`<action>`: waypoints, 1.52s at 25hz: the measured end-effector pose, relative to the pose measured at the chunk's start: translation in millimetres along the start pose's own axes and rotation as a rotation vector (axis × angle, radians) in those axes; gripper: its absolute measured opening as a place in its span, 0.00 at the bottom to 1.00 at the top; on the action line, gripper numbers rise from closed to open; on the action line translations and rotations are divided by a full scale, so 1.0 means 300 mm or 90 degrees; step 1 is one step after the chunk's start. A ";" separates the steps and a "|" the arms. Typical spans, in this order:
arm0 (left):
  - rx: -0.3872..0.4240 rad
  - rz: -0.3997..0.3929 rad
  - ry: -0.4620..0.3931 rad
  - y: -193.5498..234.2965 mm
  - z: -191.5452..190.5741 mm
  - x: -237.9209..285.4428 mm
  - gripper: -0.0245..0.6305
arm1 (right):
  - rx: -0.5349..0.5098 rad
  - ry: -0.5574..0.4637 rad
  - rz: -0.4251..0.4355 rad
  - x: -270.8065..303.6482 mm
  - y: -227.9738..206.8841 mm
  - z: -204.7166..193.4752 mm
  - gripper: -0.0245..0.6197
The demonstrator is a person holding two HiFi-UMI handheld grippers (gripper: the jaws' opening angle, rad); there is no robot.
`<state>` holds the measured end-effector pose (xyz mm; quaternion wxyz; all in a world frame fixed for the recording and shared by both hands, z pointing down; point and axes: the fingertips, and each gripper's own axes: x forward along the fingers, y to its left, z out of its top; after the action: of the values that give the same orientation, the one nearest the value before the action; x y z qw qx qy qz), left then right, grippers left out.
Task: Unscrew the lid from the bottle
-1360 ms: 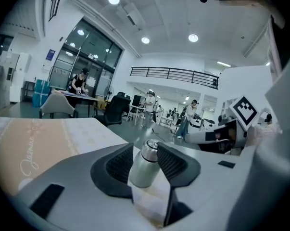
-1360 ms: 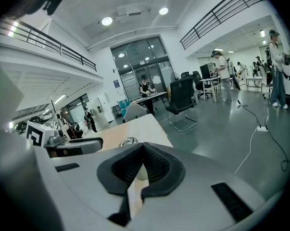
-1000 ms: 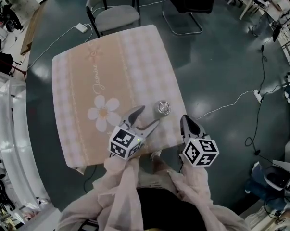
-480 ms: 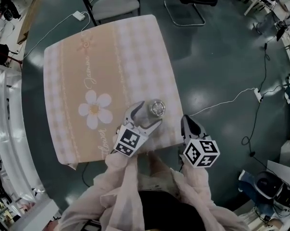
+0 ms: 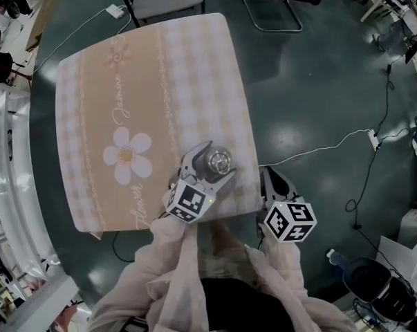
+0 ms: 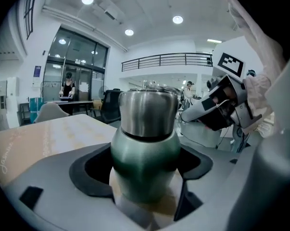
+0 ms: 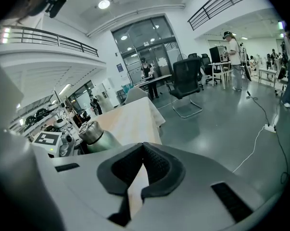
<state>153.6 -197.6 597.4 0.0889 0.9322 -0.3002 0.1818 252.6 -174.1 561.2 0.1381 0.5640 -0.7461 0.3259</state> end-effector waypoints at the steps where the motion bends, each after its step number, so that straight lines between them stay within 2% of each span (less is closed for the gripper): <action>1: 0.004 0.001 0.006 0.000 -0.007 0.010 0.62 | -0.001 0.002 0.004 0.007 -0.006 0.001 0.05; 11: 0.010 0.022 0.004 0.001 -0.016 0.024 0.62 | -0.013 0.010 0.047 0.048 -0.033 0.002 0.05; 20: 0.098 -0.011 0.048 -0.040 0.005 0.015 0.62 | -0.028 -0.005 0.071 0.030 0.014 0.030 0.05; 31: 0.106 -0.023 0.029 -0.034 0.128 -0.130 0.62 | -0.043 -0.056 0.079 -0.042 0.156 0.109 0.05; 38: 0.084 -0.030 0.054 -0.015 0.165 -0.257 0.62 | -0.063 -0.078 0.090 -0.083 0.263 0.134 0.05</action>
<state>112.2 -166.8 521.5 0.0446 0.9343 -0.2613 0.2383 193.9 -169.4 490.6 0.0965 0.5212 -0.8064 0.2622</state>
